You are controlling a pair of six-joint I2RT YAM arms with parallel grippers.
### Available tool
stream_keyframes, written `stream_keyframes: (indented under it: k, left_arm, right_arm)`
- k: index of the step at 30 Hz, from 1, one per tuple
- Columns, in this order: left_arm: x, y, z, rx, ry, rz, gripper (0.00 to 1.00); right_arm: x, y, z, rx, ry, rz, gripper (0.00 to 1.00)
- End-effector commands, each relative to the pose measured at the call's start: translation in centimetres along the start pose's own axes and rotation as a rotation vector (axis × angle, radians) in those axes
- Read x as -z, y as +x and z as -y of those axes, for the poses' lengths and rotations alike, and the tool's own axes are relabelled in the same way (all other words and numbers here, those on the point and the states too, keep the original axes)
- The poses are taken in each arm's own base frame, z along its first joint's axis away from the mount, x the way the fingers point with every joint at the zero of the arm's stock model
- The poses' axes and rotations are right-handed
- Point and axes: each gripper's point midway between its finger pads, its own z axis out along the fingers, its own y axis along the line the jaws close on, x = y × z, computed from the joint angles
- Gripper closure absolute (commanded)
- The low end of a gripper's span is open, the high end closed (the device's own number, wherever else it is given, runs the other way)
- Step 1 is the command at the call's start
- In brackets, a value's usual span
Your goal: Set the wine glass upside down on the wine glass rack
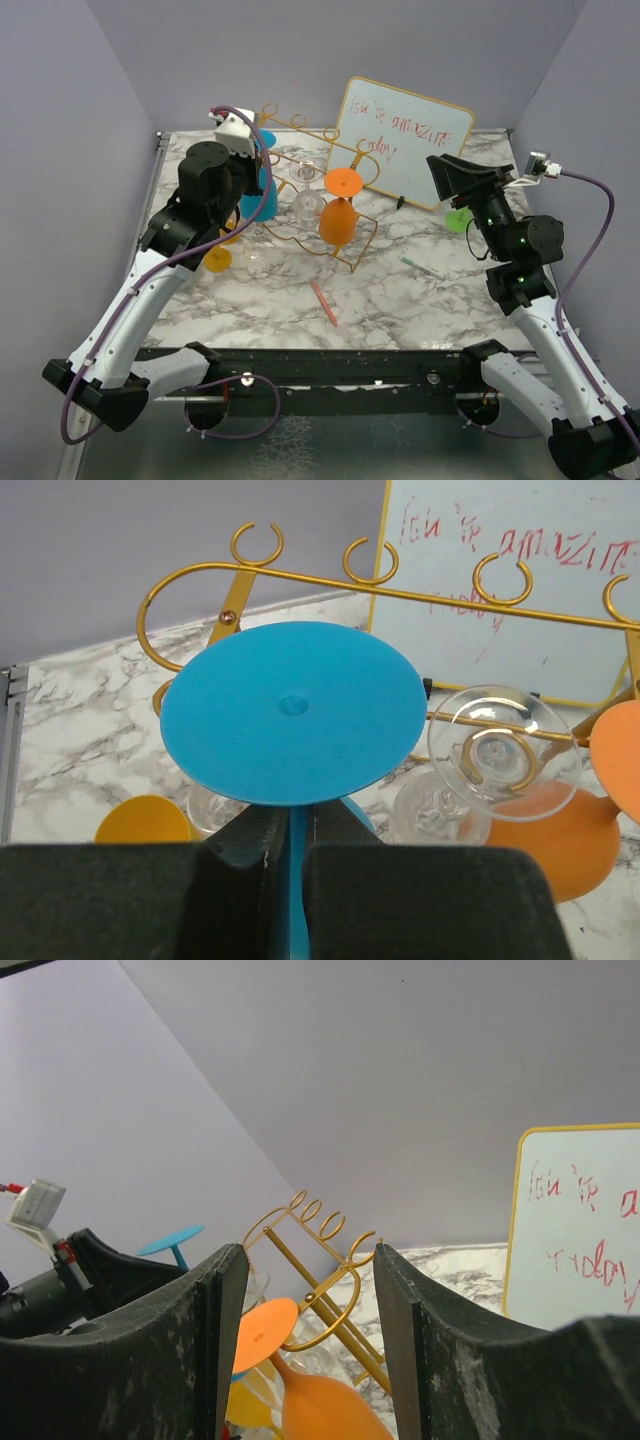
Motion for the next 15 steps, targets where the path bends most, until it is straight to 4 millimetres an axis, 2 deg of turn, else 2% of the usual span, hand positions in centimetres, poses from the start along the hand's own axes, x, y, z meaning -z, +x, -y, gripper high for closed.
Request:
stream_keyframes:
  k: [1,7,15]
  left_arm:
    - [-0.5,1.3,-0.6,-0.041,-0.024,-0.025,1.0]
    - [-1.3,3.3,-0.3,-0.055,0.005,-0.074,1.0]
    - [-1.8,4.6,0.7,-0.048,0.076,-0.094,1.0]
  right_arm:
    - [0.1,-0.9,0.0,0.02,0.024,0.024,0.42]
    - [0.1,-1.0,0.0,0.024,0.03,0.024,0.42]
    - [0.3,-1.0,0.2,0.028,0.039,0.025,0.42]
